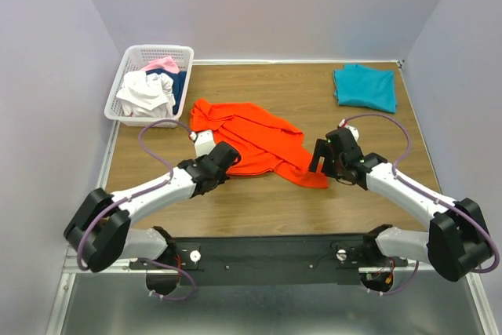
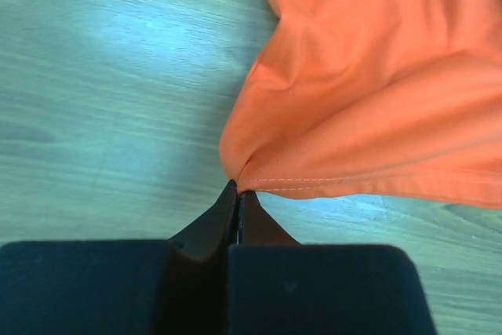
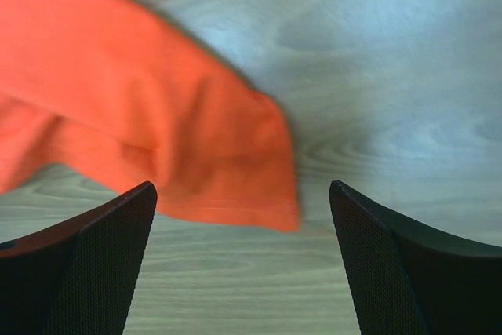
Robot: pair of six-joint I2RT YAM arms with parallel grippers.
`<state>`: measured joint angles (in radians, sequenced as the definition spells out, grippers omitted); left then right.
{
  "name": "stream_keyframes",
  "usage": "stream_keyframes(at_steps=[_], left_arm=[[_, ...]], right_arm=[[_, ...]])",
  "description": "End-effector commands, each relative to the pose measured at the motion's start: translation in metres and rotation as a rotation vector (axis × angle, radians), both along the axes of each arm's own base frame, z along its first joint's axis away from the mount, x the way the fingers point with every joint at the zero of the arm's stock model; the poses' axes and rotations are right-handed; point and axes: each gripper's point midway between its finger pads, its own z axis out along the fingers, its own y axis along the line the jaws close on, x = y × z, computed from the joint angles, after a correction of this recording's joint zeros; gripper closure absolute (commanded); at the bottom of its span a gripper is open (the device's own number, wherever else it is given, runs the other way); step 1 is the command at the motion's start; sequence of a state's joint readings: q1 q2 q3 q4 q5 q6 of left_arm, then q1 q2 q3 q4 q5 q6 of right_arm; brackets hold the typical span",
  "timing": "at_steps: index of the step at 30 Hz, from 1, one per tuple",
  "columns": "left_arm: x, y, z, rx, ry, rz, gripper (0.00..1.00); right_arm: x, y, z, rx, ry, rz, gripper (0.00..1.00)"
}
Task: Fold and stack the t-shirts
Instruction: Flatten the tshirt out
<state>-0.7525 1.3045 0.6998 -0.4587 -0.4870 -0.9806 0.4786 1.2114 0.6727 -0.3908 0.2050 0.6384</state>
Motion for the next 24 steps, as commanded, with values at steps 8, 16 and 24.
stream_keyframes(at_steps=[8,16,24], left_arm=[[0.004,0.014,0.023,-0.063,-0.111,0.062,1.00],[0.004,0.016,0.024,-0.070,-0.123,0.066,1.00],[0.003,0.020,0.028,-0.075,-0.139,0.078,1.00]], right_arm=[[-0.042,-0.011,-0.032,-0.052,0.152,0.009,0.15],[-0.057,0.005,-0.048,-0.049,0.217,0.056,0.32],[-0.052,0.002,-0.060,-0.103,0.230,0.020,0.70]])
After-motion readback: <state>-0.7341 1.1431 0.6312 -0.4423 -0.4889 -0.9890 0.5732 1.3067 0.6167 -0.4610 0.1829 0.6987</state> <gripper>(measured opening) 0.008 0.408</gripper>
